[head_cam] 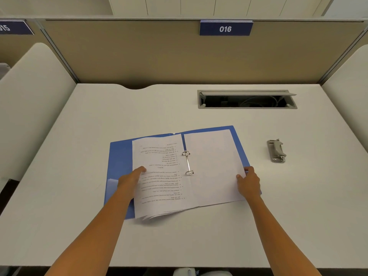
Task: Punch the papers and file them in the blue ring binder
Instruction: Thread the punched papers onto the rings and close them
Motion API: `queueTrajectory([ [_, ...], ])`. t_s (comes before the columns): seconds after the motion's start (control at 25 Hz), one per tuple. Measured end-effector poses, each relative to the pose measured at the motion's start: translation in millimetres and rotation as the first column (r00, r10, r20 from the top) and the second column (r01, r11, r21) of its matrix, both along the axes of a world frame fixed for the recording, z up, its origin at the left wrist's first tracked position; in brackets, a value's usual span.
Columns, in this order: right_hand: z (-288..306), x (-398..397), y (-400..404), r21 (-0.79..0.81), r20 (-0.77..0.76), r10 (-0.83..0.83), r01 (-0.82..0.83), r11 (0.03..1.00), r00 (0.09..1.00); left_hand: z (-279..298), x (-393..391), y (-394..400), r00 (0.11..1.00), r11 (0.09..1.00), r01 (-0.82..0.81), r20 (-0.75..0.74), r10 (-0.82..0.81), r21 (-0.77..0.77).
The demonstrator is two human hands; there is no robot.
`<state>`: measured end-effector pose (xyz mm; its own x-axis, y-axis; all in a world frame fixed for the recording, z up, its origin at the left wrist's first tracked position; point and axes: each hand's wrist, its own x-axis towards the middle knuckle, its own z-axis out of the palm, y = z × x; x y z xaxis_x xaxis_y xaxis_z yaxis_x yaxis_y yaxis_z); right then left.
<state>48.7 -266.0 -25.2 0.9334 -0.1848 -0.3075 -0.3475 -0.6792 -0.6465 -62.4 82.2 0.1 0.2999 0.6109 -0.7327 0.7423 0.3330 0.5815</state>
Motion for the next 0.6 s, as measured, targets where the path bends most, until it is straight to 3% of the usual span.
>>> queueTrajectory([
  [0.16, -1.1, -0.2, 2.0, 0.001, -0.002, -0.008, 0.008, 1.000, 1.000, 15.5, 7.4, -9.5, 0.998, 1.000, 0.016, 0.068, -0.014, -0.026],
  [0.36, -0.6, -0.1, 0.3, -0.001, 0.001, 0.001, -0.001, 1.000, 1.000, 38.5, 21.3, -32.4, 0.967, 0.907, 0.051, 0.249, 0.060, -0.417],
  [0.6, 0.9, 0.6, -4.0, 0.018, -0.013, 0.029, -0.028, 0.999, 1.000, 43.7, 38.1, -54.7, 0.805, 0.839, 0.223, 0.579, 0.129, -0.497],
])
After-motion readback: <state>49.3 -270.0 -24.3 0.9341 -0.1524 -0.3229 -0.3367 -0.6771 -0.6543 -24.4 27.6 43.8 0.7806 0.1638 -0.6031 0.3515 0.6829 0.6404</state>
